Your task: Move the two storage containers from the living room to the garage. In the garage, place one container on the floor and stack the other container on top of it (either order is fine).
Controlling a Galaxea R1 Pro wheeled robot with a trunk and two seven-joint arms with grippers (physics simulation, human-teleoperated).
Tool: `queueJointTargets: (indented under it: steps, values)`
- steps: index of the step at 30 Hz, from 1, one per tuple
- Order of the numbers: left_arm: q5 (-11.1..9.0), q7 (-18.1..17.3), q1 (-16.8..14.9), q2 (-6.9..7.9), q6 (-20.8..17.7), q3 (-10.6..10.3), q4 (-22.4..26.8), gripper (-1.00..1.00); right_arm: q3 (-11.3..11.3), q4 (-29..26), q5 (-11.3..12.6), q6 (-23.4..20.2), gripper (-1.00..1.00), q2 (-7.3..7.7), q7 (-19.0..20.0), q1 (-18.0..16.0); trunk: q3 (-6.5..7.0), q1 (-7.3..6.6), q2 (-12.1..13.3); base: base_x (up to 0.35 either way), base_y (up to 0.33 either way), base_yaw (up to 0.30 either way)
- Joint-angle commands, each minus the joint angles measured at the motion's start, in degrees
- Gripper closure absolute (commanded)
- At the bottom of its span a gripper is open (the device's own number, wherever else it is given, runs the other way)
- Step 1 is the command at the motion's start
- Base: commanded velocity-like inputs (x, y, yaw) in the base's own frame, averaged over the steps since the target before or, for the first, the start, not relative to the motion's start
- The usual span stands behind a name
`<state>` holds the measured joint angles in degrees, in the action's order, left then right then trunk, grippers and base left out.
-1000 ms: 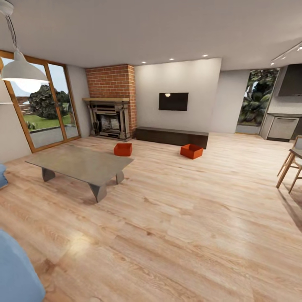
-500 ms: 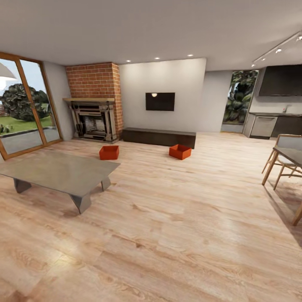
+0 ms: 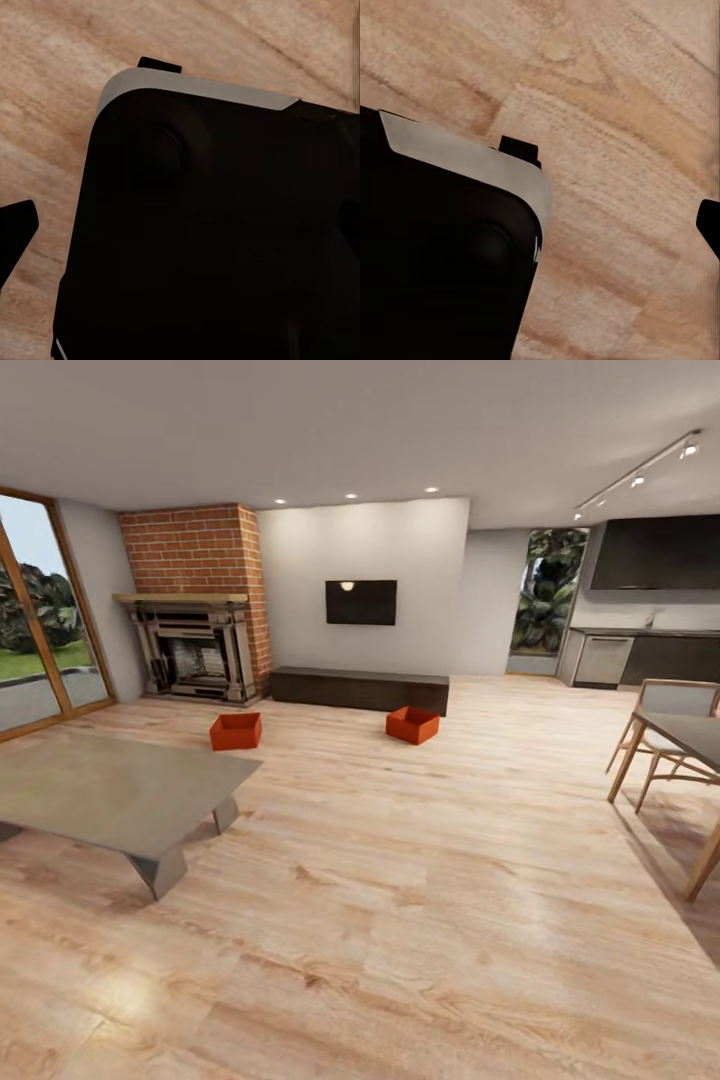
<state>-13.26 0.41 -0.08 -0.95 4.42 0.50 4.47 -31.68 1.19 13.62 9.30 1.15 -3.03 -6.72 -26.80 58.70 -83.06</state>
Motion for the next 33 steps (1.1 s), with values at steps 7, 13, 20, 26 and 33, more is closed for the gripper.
queueJointTargets:
  steps: [7, 13, 20, 26, 33]
  values:
    - [-0.27, 0.03, -0.01, -0.01, 0.1, 0.03, 0.02, -1.0, -0.49, 0.13, 0.27, 0.28, -1.0, 0.08, -0.05, -0.05, -0.05, 0.03, -0.02, 0.326, 0.0, 0.0]
    - [-0.27, 0.03, -0.01, -0.01, 0.09, 0.03, 0.02, -1.0, -0.49, 0.13, 0.67, 0.28, -1.0, -0.06, -0.05, -0.05, -0.05, 0.03, -0.02, 0.326, 0.0, -0.016]
    - [-0.27, 0.03, -0.01, -0.01, 0.13, 0.03, 0.02, -1.0, -0.4, 0.13, 0.88, 0.28, -1.0, -0.09, -0.05, -0.05, -0.05, 0.03, -0.02, 0.326, 0.0, -0.201]
    - [-0.27, 0.03, -0.01, -0.01, 0.15, 0.03, 0.02, -1.0, -0.4, 0.13, 0.89, 0.28, -1.0, -0.05, -0.05, -0.05, -0.05, 0.03, -0.02, 0.326, 0.0, -0.18]
    - [-0.27, 0.05, -0.01, -0.01, 0.14, 0.03, 0.02, -1.0, -0.47, 0.13, 0.82, 0.3, -1.0, -0.01, -0.05, -0.05, -0.05, 0.03, -0.02, 0.326, 0.0, -0.019]
